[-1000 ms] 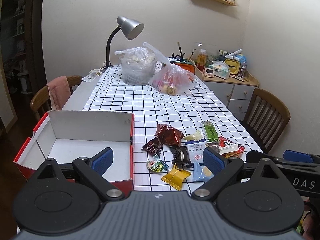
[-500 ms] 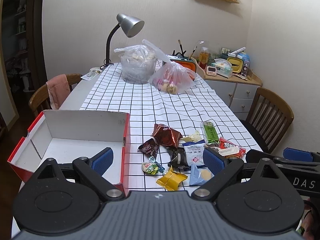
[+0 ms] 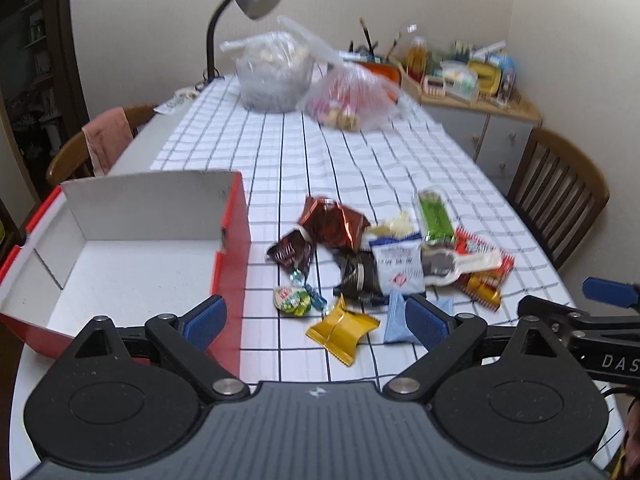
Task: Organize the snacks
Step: 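Grasp the yellow wrapper with the left tool while the right tool grasps the blue cookie packet, then carry both snacks over the box and open both tools to drop them, then move both tools back over the snack pile, then grasp the green candy with the left tool while the right tool grasps the red chip bag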
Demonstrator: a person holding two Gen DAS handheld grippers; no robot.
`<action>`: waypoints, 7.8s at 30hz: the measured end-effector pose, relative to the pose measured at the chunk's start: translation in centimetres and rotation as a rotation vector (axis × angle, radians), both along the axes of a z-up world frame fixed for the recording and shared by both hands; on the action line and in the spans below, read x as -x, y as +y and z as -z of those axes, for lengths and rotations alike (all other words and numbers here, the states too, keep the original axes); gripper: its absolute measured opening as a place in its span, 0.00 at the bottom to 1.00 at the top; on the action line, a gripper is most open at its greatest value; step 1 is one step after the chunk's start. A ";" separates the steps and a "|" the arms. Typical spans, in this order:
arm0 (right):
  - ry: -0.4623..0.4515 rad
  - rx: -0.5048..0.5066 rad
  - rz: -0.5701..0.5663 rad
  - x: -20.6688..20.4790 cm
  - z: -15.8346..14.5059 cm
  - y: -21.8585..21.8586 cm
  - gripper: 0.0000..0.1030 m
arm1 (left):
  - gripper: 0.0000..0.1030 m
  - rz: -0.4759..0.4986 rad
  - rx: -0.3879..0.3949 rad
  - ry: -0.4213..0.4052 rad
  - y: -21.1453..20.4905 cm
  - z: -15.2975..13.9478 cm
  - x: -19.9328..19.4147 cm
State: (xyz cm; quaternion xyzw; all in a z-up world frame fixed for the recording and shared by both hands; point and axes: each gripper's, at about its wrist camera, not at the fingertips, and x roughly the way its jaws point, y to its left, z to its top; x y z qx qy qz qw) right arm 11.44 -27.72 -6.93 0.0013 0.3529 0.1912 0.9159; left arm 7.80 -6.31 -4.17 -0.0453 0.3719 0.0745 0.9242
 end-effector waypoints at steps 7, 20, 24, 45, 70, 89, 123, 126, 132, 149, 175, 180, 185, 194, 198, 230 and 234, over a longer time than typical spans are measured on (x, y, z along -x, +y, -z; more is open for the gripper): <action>0.039 0.047 -0.079 -3.1 2.6 -1.3 0.91 | 0.90 0.015 -0.009 0.055 -1.2 2.8 -2.7; 0.063 0.176 -0.453 -5.5 7.2 3.2 0.83 | 0.77 0.147 -0.054 0.163 -1.7 8.1 -6.8; 0.036 0.225 -0.557 -6.2 8.1 4.9 0.82 | 0.75 0.167 -0.072 0.192 -1.5 9.0 -7.5; 0.086 0.239 -0.738 -8.6 10.1 6.7 0.63 | 0.56 0.205 -0.019 0.276 -0.5 10.5 -9.8; 0.102 0.121 -0.598 -6.1 8.6 5.1 0.38 | 0.40 0.013 0.018 0.251 -1.1 9.5 -6.5; -0.004 0.029 -0.564 -3.6 -1.1 7.9 0.38 | 0.40 -0.087 0.081 0.088 3.1 0.4 -1.2; 0.119 0.240 -0.547 -2.8 2.3 33.7 0.38 | 0.40 -0.141 -0.019 0.256 26.5 3.3 -3.1; 0.140 0.261 -0.553 -3.0 3.0 34.2 0.38 | 0.40 -0.123 -0.031 0.285 26.6 4.4 -3.7; 0.205 0.307 -0.570 -3.1 4.3 35.0 0.38 | 0.40 -0.079 -0.039 0.339 26.2 5.7 -4.3; 0.193 0.210 -0.551 -2.8 2.3 33.0 0.44 | 0.42 -0.061 -0.014 0.292 26.1 4.6 -3.0; 0.025 -0.024 -0.378 0.7 -4.5 19.7 0.80 | 0.67 0.052 0.008 -0.027 18.0 -2.6 2.5; 0.013 -0.054 -0.330 1.1 -4.4 16.3 0.85 | 0.72 0.074 0.013 -0.052 15.5 -2.8 2.8; 0.013 -0.071 -0.280 1.0 -4.0 13.2 0.89 | 0.75 0.087 0.026 -0.052 13.0 -2.5 2.5; 0.010 -0.074 -0.228 -0.2 -3.0 7.8 0.98 | 0.82 0.086 0.074 -0.048 8.4 -1.3 1.3; 0.012 -0.050 -0.206 -1.2 -2.2 5.3 0.98 | 0.82 0.069 0.090 -0.048 6.5 -0.6 0.7; 0.180 -0.010 -0.050 -16.5 5.7 -4.3 0.98 | 0.71 -0.310 -0.016 0.114 -0.6 7.5 -7.9; 0.191 -0.011 -0.060 -16.7 6.1 -4.8 0.98 | 0.59 -0.406 0.008 0.155 -0.1 8.8 -8.8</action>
